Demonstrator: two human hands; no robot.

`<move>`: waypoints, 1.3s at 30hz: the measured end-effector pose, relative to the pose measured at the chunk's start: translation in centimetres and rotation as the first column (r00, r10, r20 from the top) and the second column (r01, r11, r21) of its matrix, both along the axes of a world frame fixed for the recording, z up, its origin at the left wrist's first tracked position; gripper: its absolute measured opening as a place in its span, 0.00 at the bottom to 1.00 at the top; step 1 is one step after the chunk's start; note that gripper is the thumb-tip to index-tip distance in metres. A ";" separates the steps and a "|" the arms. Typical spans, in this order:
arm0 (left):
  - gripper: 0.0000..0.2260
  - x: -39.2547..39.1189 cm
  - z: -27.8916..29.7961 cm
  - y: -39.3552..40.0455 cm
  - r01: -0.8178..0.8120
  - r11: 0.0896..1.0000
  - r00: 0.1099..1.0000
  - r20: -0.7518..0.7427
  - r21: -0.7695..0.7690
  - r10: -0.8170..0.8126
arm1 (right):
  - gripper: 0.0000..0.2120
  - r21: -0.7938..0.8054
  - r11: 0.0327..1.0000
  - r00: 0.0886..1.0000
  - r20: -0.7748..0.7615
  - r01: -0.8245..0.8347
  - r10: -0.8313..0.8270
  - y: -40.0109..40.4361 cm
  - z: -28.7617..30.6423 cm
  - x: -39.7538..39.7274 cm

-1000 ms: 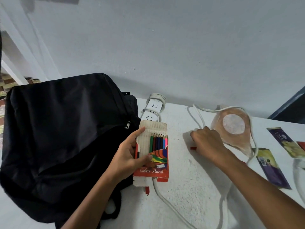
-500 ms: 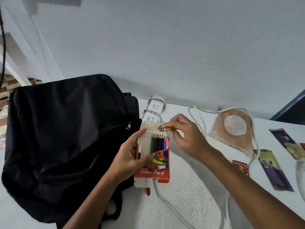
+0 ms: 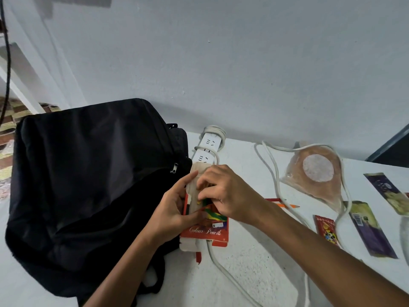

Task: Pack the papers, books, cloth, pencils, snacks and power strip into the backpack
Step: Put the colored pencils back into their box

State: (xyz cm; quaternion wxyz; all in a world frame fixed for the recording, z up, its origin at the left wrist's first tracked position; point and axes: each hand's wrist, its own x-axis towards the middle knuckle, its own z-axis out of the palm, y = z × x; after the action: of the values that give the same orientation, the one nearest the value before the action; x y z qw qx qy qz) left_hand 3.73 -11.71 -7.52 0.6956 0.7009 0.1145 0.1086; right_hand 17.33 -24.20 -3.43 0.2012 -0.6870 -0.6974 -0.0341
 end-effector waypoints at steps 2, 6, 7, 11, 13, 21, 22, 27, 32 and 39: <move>0.37 0.0 0.0 0.0 0.000 1.000 1.000 -0.001 0.003 0.000 | 0.10 -0.021 1.000 1.000 -0.016 -0.012 0.012 -0.2 0.0 -0.2; 0.38 0.1 0.1 -0.1 -0.013 1.000 1.000 0.003 0.002 0.013 | 0.11 -0.027 0.999 0.997 -0.072 -0.033 0.031 -0.7 -0.5 -0.8; 0.38 0.1 0.0 -0.2 -0.011 1.000 1.000 0.005 0.001 0.011 | 0.10 -0.015 0.999 0.995 -0.094 -0.031 0.030 -0.9 -0.7 -1.1; 0.38 0.0 0.0 -0.1 -0.009 1.000 1.000 0.007 -0.015 0.009 | 0.13 0.083 0.997 0.982 -0.187 0.000 0.016 -2.0 -1.3 -1.9; 0.38 0.0 0.1 -0.2 -0.012 1.000 1.000 0.008 -0.012 0.012 | 0.14 0.137 0.991 0.979 -0.203 0.011 0.017 -2.3 -1.5 -2.3; 0.37 -0.1 0.4 -0.3 -0.007 1.000 1.000 0.007 0.028 0.006 | 0.15 0.214 0.973 0.990 -0.129 0.086 -0.059 -2.2 -2.7 -2.2; 0.37 -0.1 0.4 -0.3 -0.004 1.000 1.000 0.006 0.025 0.004 | 0.15 0.212 0.972 0.989 -0.131 0.099 -0.072 -2.2 -2.8 -2.2; 0.37 -0.1 0.5 -0.4 -0.009 1.000 1.000 0.002 0.019 0.009 | 0.14 0.241 0.962 0.976 -0.202 0.126 -0.077 -2.6 -2.4 -2.1; 0.37 -0.2 0.7 -0.5 -0.006 1.000 0.999 -0.035 -0.013 0.006 | 0.10 -0.002 0.795 0.791 -0.098 0.607 -0.604 -3.0 0.0 0.4; 0.37 -0.2 0.9 -0.6 -0.004 1.000 0.998 -0.055 -0.015 0.003 | 0.09 -0.423 0.507 0.633 0.242 0.751 -0.735 -5.2 -1.6 3.0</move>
State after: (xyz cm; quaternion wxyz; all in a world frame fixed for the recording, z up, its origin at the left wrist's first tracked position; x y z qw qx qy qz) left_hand 3.52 -12.27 -6.59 0.6974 0.6980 0.1356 0.0898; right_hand 20.32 -29.35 -5.02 -0.0235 -0.9449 -0.3228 0.0488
